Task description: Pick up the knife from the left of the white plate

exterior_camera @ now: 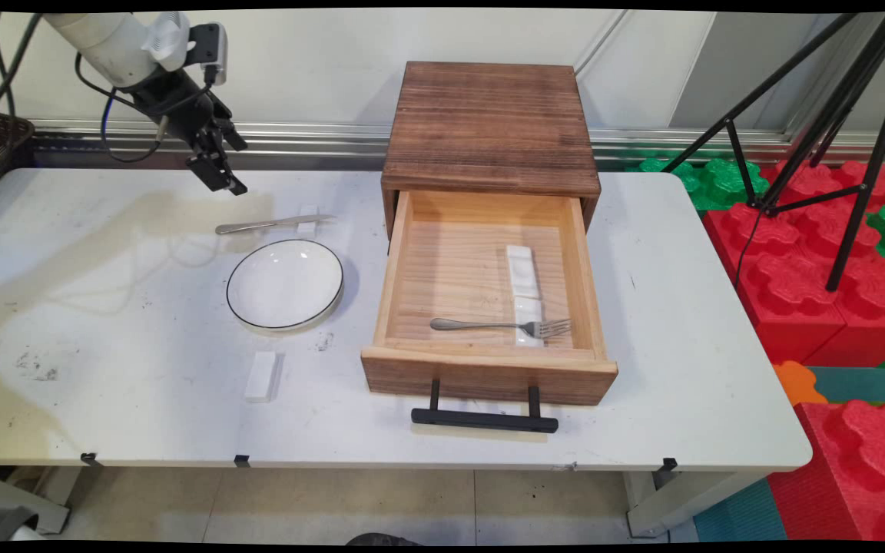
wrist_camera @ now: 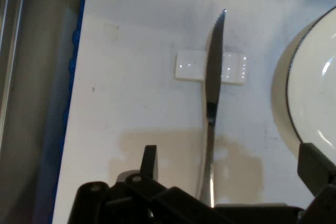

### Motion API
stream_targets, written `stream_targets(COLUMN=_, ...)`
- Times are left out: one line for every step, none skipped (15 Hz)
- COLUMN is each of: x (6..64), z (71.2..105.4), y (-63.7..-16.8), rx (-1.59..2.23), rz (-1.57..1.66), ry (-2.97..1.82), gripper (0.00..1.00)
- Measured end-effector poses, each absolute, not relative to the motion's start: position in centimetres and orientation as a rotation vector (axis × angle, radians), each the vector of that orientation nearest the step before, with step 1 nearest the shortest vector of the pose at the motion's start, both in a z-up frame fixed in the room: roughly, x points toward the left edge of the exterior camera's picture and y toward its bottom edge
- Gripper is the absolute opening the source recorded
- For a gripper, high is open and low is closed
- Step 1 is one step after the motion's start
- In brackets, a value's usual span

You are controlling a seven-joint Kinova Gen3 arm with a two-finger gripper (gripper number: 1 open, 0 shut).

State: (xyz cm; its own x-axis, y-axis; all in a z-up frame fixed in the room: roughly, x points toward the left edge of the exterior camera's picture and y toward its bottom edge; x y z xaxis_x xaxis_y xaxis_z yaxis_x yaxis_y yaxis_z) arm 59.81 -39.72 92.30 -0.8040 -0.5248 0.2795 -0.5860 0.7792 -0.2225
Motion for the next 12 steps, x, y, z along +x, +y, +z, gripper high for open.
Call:
stream_targets(x=60.0, z=92.1, y=-40.1, rx=0.879, rz=0.441, ry=-2.771, gripper=1.00)
stream_targets(x=60.1, z=92.0, y=-40.4, rx=0.881, rz=0.438, ry=-2.771, gripper=1.00)
stream_targets(x=60.2, z=91.7, y=-40.9, rx=0.883, rz=0.433, ry=-2.771, gripper=1.00)
stream_targets(x=60.3, z=91.5, y=-41.4, rx=0.882, rz=0.424, ry=-2.768, gripper=1.00)
stream_targets(x=60.3, z=91.2, y=-41.8, rx=0.878, rz=0.412, ry=-2.764, gripper=1.00)
stream_targets(x=60.3, z=90.9, y=-42.2, rx=0.876, rz=0.402, ry=-2.760, gripper=1.00)
stream_targets(x=60.4, z=90.7, y=-42.4, rx=0.874, rz=0.395, ry=-2.758, gripper=1.00)
stream_targets(x=60.3, z=90.5, y=-42.8, rx=0.871, rz=0.384, ry=-2.754, gripper=1.00)
stream_targets(x=60.3, z=90.3, y=-43.0, rx=0.871, rz=0.377, ry=-2.751, gripper=1.00)
stream_targets(x=60.3, z=90.0, y=-43.2, rx=0.870, rz=0.365, ry=-2.749, gripper=1.00)
stream_targets(x=60.4, z=89.8, y=-43.4, rx=0.871, rz=0.358, ry=-2.748, gripper=1.00)
stream_targets(x=60.4, z=89.4, y=-43.6, rx=0.871, rz=0.348, ry=-2.748, gripper=1.00)
